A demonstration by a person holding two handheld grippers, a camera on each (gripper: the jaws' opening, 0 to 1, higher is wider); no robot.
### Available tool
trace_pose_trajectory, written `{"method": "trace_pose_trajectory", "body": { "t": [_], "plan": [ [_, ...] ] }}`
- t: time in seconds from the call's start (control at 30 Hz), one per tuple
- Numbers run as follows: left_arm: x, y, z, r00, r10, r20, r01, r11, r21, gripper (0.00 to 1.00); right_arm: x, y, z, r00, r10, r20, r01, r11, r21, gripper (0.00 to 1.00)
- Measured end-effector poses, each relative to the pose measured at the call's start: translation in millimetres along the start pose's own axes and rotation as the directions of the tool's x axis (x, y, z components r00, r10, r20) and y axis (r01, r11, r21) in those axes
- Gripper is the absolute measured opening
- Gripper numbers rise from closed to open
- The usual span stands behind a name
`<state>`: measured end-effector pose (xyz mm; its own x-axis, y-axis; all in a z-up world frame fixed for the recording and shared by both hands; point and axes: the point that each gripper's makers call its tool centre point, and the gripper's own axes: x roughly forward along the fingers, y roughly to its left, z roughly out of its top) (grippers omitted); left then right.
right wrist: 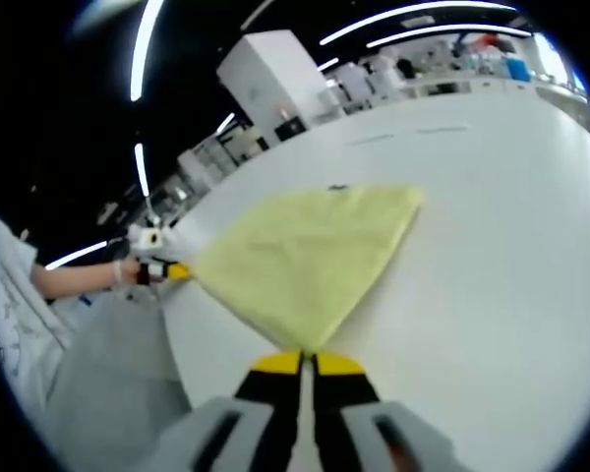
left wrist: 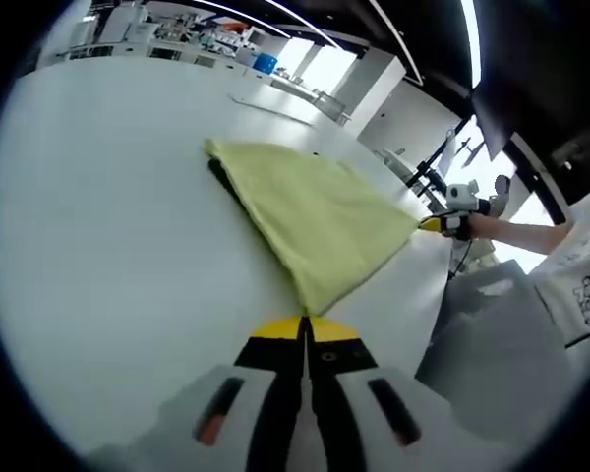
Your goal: Fold the garment on the visible template until the final outline fits inside the template.
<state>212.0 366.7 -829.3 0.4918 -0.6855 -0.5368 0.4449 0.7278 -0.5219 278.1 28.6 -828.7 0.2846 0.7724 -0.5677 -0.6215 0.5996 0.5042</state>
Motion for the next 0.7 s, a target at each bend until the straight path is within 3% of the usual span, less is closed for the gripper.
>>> {"method": "trace_pose_trajectory", "body": {
  "t": [0.17,0.37,0.63,0.7],
  "plan": [
    [-3.9,4.6,-12.3,1.0,-0.015,-0.018,0.015,1.0,-0.007,0.0,-1.3,8.0,-10.2,1.0,0.005,-0.005,-0.005,1.0,0.017,0.0],
    [-3.0,-7.7,-10.4,1.0,-0.01,-0.008,0.01,1.0,-0.009,0.0,-1.1,8.3,-12.0,1.0,0.007,-0.007,-0.006,1.0,0.022,0.0],
    [-6.3,4.6,-9.5,1.0,-0.007,-0.012,0.008,1.0,0.009,0.0,-1.7,8.7,-12.2,1.0,0.01,-0.015,-0.01,1.0,0.02,0.0],
    [-6.6,-2.5,-9.4,1.0,-0.004,-0.013,0.005,1.0,0.025,0.0,-4.0,11.3,-10.9,1.0,0.018,-0.008,-0.018,1.0,0.007,0.01]
  ]
}}
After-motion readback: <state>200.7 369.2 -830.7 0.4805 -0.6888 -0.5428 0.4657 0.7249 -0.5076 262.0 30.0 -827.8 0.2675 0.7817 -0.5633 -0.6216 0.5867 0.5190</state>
